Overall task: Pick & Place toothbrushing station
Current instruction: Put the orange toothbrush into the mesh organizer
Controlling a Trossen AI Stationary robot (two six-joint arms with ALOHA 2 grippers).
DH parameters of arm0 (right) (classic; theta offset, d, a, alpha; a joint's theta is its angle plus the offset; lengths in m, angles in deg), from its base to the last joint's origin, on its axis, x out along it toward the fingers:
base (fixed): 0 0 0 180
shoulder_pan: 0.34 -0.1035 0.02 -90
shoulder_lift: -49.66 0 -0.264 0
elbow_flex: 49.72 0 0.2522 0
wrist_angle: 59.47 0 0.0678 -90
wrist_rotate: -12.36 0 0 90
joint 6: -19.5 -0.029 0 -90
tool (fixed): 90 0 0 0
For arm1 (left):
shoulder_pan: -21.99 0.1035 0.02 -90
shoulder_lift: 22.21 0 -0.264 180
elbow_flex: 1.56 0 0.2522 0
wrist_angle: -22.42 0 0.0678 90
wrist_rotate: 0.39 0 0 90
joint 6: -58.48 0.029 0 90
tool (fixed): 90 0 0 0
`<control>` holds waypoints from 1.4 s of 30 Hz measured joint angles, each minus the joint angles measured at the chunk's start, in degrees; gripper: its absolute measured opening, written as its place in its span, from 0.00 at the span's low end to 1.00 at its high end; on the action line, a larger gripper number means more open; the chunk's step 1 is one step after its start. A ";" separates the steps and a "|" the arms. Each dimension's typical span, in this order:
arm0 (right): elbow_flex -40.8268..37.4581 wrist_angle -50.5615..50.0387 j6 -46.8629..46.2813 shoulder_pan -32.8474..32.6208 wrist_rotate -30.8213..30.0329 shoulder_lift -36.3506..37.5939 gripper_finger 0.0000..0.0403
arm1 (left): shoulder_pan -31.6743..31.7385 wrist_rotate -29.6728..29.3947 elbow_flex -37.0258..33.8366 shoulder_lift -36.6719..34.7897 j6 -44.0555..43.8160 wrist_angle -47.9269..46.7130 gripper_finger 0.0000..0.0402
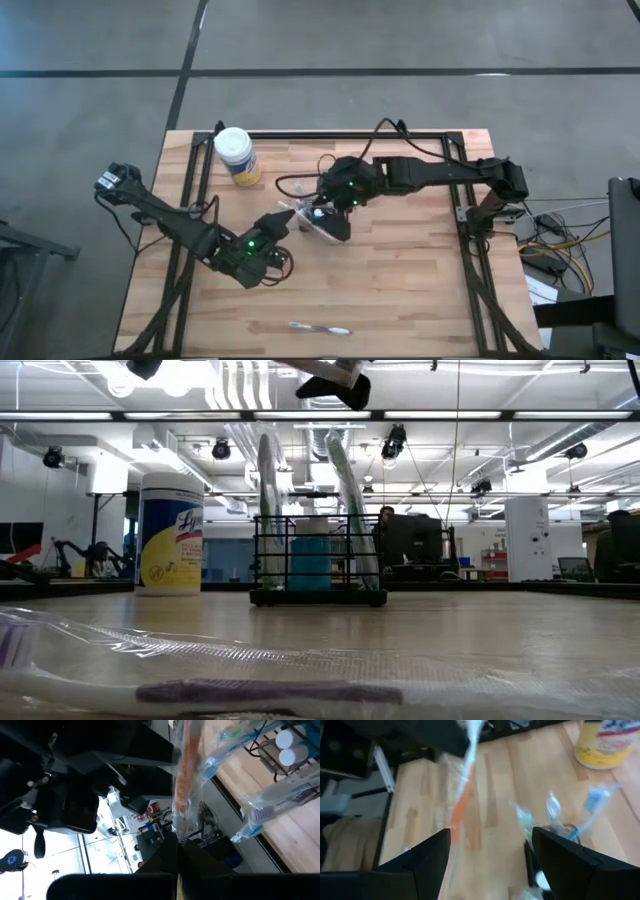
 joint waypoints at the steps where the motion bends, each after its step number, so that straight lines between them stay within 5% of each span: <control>1: 0.10 -0.06 0.02 0.00 0.27 0.00 0.69 | 0.02 -0.06 0.00 0.00 0.11 0.06 0.00; 10: 0.30 0.72 -0.37 0.07 8.83 1.00 0.64 | 0.20 -0.63 0.74 0.04 2.48 1.44 0.00; 22: -0.33 0.73 0.74 -0.09 8.83 0.00 0.54 | 1.84 -0.61 1.42 0.04 2.32 1.53 0.00; 42: -0.53 -0.01 3.41 0.11 8.08 -0.02 0.05 | 2.21 0.30 1.40 0.02 3.12 2.78 0.02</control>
